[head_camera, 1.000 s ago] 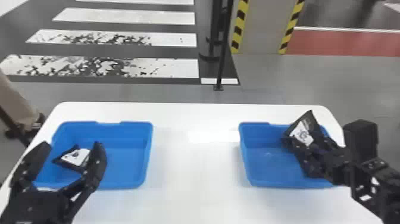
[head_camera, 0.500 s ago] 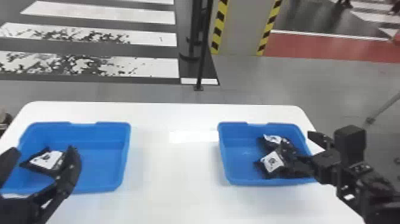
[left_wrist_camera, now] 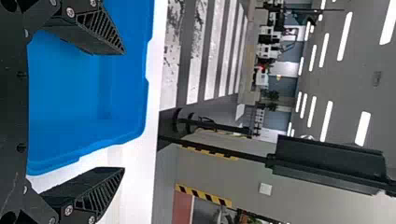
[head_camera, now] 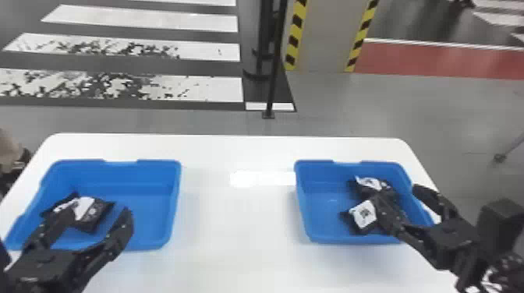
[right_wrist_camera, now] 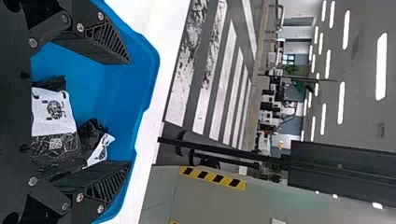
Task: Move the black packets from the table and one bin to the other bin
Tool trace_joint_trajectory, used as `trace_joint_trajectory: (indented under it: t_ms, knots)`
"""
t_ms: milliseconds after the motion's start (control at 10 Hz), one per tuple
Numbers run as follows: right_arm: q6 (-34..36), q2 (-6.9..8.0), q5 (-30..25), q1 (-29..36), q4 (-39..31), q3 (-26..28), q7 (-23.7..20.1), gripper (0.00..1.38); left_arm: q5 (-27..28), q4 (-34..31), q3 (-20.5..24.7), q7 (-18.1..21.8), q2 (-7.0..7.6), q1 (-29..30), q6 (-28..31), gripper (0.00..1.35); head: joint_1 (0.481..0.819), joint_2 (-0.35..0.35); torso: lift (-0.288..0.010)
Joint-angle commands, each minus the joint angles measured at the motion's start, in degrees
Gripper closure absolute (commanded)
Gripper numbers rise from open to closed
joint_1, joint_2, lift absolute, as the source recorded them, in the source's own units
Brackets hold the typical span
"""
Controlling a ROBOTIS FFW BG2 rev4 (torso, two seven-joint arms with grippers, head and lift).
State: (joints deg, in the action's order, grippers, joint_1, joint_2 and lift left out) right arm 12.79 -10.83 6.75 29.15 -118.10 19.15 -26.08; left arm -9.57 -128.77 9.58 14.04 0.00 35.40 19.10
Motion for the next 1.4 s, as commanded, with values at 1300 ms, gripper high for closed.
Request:
trace_joint_trajectory:
  t_ms: [1300]
  knots:
    - [-3.65,1.60,6.28,11.20,-12.18,-1.67,-3.98,0.28,0.65,26.89,8.70,-1.91,2.37,-32.59,28.85,0.15,0.695,0.075,-0.110]
